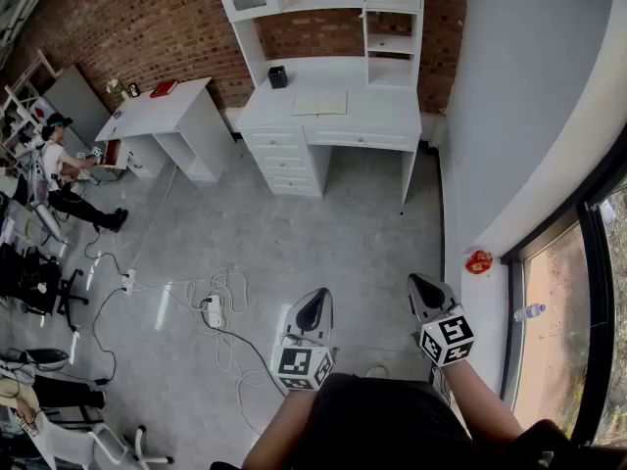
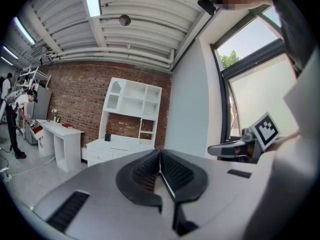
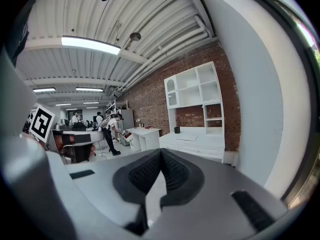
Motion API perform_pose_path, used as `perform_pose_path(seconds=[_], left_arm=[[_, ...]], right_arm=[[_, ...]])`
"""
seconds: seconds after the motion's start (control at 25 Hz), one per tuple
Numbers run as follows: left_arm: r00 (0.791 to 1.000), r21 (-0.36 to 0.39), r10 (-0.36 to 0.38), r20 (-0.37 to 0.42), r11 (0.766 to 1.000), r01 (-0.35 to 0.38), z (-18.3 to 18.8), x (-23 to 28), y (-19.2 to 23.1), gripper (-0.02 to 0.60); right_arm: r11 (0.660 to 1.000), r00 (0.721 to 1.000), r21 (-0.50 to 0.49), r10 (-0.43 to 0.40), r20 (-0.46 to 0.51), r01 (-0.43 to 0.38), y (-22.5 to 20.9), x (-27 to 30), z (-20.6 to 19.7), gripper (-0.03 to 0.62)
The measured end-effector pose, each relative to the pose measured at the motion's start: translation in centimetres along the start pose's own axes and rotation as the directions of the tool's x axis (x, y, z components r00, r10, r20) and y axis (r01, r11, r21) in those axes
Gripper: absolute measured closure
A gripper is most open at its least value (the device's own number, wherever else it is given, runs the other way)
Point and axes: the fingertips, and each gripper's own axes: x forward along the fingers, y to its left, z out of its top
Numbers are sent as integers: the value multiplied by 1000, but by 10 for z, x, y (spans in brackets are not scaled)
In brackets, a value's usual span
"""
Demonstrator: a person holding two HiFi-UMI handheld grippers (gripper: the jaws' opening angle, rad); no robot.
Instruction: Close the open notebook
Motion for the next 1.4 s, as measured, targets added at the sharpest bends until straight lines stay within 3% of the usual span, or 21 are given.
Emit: perform_pose_path(seconds=[0.2, 0.4, 0.56, 0.6, 0.64, 0.68, 0.76, 0.84, 0.92, 1.2, 1.4], left_arm=[[1000, 2, 3, 5, 1000, -3, -5, -3, -4, 574], [999, -46, -31, -31, 999, 30, -19, -10, -5, 574], [999, -44, -24, -22, 999, 23, -20, -21, -2, 572], [1000, -41, -19, -21, 999, 18, -21, -23, -2, 570], [1000, -40, -18, -22, 999, 18, -22, -25, -2, 542], [999, -43, -26, -24, 999, 25, -24, -26, -3, 471], [998, -54, -46, -30, 998, 45, -29, -27, -5, 433], [998, -57, -39, -41, 998, 36, -34, -29, -3, 336], [999, -58, -10, -51, 998, 7, -39, -30, 0, 280], [996, -42, 62, -68, 997, -65, -54, -30, 6, 265], [990, -73, 101, -98, 992, -108, -65, -29, 16, 265]], right_arm=[[1000, 999, -8, -5, 32, 5, 1, -6, 2, 595], [999, 998, 7, 54, 14, -54, 10, -10, -8, 595], [998, 997, 30, 58, 47, -60, 12, -16, -6, 595], [997, 997, 36, 61, 45, -63, 12, -16, -7, 563], [997, 997, 37, 62, 37, -63, 11, -16, -10, 497], [998, 998, 32, 57, 25, -58, 10, -16, -13, 447], [999, 999, 16, 41, 6, -41, 9, -16, -19, 386], [1000, 1000, 9, 22, -7, -22, 7, -18, -24, 322], [1000, 1000, 4, 0, -14, 0, 2, -21, -28, 275], [999, 999, 51, 15, -38, -13, -17, -20, -49, 270], [996, 998, 83, 32, -58, -27, -21, -10, -59, 270]])
